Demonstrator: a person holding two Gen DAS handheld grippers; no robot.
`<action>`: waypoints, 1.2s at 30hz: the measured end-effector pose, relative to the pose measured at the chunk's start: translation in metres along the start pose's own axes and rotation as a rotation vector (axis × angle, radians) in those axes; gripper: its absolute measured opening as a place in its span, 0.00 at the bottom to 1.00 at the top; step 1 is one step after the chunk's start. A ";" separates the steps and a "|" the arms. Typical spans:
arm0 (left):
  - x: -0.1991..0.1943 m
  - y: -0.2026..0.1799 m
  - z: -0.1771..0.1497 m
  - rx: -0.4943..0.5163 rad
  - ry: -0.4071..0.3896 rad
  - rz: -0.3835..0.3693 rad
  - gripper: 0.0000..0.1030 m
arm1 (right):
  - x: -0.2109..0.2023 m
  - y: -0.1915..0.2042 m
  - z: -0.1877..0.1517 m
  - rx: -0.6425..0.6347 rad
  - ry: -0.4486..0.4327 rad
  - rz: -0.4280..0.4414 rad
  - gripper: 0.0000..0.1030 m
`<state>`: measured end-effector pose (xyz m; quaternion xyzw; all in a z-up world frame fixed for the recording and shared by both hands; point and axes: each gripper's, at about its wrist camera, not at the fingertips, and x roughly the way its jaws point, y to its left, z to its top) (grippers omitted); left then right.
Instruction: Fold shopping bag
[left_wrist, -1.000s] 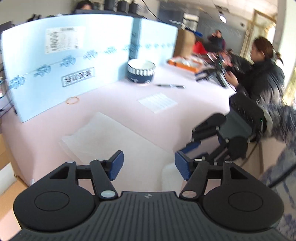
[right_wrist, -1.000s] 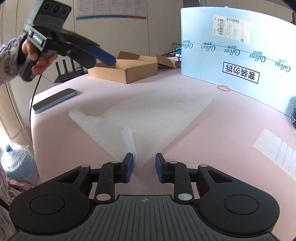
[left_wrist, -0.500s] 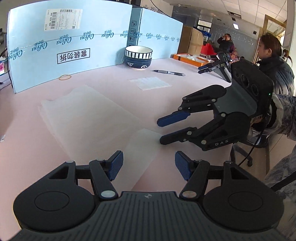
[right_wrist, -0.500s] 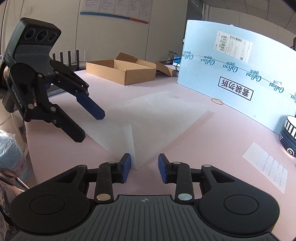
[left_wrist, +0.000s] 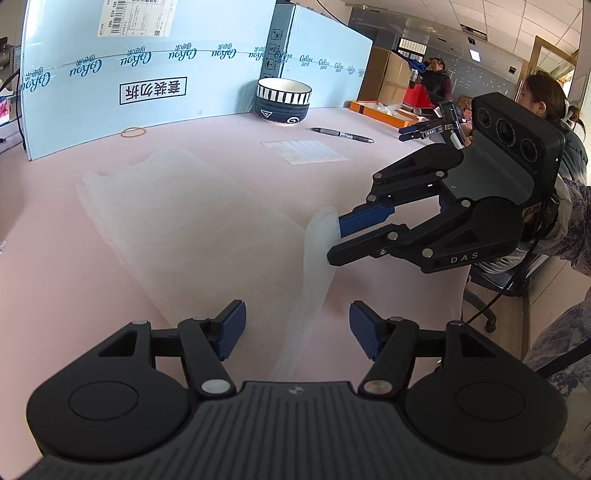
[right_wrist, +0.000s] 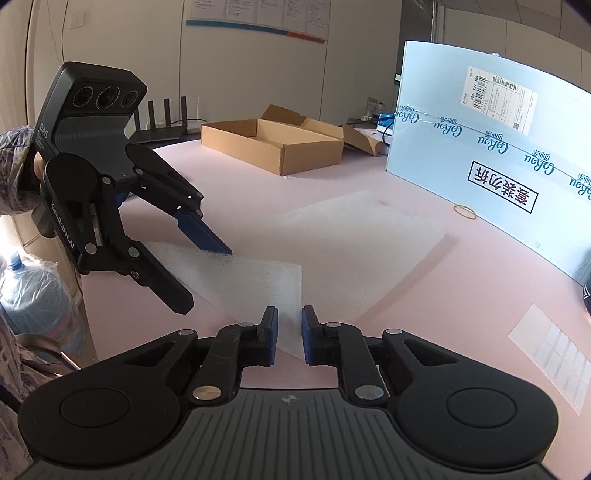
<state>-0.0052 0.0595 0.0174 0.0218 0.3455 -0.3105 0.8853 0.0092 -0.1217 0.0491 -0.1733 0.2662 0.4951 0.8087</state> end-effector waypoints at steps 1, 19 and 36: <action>-0.001 0.000 0.000 -0.001 0.000 -0.005 0.58 | -0.001 0.000 0.000 0.010 0.000 0.015 0.06; -0.006 -0.028 0.004 0.238 0.078 0.049 0.09 | -0.028 -0.035 -0.027 0.414 -0.077 0.078 0.02; 0.011 0.026 0.038 -0.002 0.288 -0.113 0.02 | -0.041 -0.048 -0.056 0.611 -0.064 0.101 0.05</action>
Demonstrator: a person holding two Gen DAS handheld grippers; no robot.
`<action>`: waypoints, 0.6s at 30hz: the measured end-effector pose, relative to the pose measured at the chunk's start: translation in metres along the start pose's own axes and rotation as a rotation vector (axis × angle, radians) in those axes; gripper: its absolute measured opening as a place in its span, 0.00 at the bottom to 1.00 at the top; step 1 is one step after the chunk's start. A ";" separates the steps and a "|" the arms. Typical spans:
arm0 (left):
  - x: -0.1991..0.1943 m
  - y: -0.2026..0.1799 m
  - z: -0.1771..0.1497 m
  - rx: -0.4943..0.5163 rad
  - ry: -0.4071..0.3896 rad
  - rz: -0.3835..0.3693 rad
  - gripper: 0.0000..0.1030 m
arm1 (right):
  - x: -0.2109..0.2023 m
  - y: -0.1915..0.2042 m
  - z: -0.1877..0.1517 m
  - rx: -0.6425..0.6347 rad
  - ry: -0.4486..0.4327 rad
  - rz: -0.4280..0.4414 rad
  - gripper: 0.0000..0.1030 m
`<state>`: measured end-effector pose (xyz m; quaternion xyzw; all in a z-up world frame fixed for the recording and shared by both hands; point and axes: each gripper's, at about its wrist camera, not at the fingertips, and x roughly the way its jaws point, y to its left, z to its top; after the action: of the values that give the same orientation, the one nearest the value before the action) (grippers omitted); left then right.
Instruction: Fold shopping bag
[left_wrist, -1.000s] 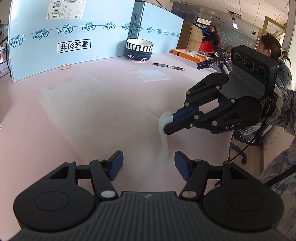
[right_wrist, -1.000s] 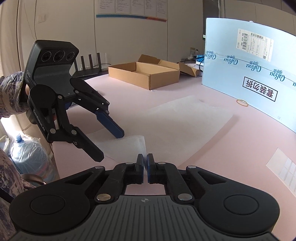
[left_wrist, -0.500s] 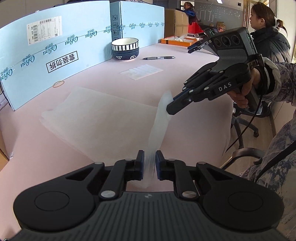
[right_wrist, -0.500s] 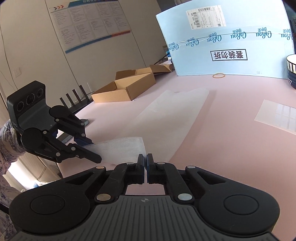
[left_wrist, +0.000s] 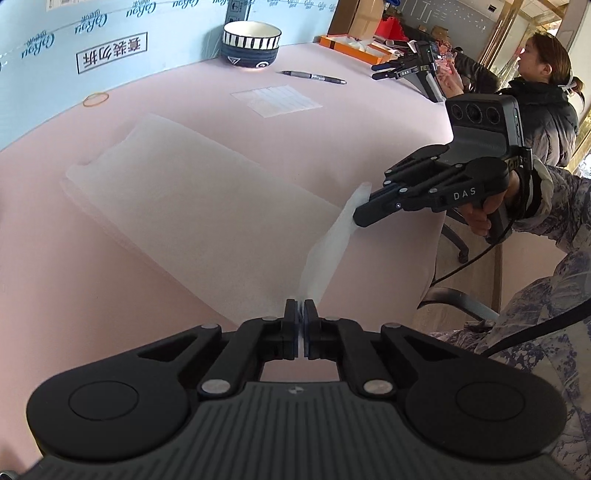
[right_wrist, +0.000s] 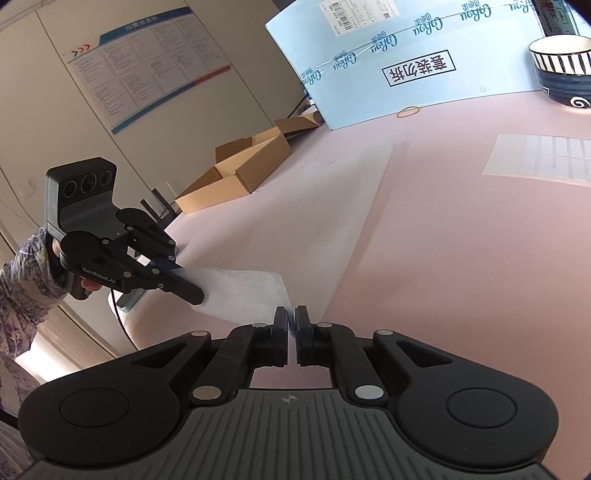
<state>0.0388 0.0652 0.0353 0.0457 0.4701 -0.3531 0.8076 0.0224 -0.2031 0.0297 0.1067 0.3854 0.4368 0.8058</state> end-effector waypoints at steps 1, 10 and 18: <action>0.002 0.004 0.001 -0.013 0.008 -0.007 0.03 | -0.001 -0.001 0.000 0.002 -0.002 -0.007 0.05; 0.009 0.018 -0.001 -0.045 0.033 -0.041 0.04 | -0.014 0.012 0.008 -0.079 -0.063 -0.019 0.05; 0.009 0.020 -0.002 -0.050 0.027 -0.046 0.04 | 0.009 0.031 0.014 -0.149 -0.019 0.074 0.11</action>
<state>0.0523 0.0768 0.0219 0.0197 0.4906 -0.3591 0.7937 0.0158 -0.1753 0.0501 0.0648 0.3402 0.4926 0.7984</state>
